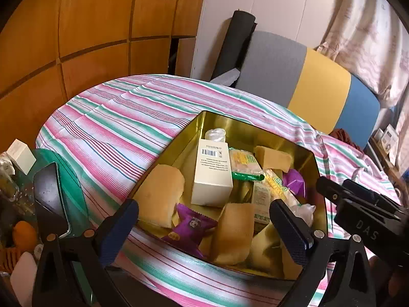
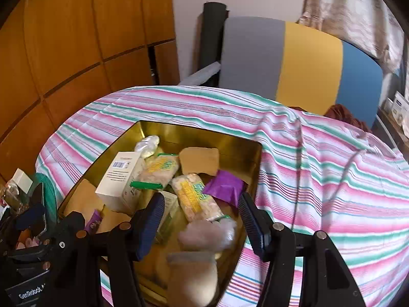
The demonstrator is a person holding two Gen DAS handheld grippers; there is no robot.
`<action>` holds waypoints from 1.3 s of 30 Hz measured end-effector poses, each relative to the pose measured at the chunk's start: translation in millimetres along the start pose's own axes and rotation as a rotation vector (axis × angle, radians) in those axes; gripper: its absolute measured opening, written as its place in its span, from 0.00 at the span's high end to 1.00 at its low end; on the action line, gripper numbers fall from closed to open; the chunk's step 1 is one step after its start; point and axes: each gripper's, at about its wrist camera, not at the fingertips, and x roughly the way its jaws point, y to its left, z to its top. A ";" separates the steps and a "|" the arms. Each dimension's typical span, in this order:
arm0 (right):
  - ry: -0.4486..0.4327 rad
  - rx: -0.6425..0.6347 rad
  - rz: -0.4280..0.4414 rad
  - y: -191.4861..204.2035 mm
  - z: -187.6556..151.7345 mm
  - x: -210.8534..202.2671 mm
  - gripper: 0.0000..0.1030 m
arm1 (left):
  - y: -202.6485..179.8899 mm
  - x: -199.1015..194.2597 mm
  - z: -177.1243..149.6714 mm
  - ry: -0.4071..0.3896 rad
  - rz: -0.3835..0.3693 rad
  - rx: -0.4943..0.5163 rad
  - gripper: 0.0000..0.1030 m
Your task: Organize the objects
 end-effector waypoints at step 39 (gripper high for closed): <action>-0.008 0.131 -0.070 -2.4 -23.1 -39.7 0.38 | -9.4 -21.7 4.7 0.005 0.188 0.058 0.00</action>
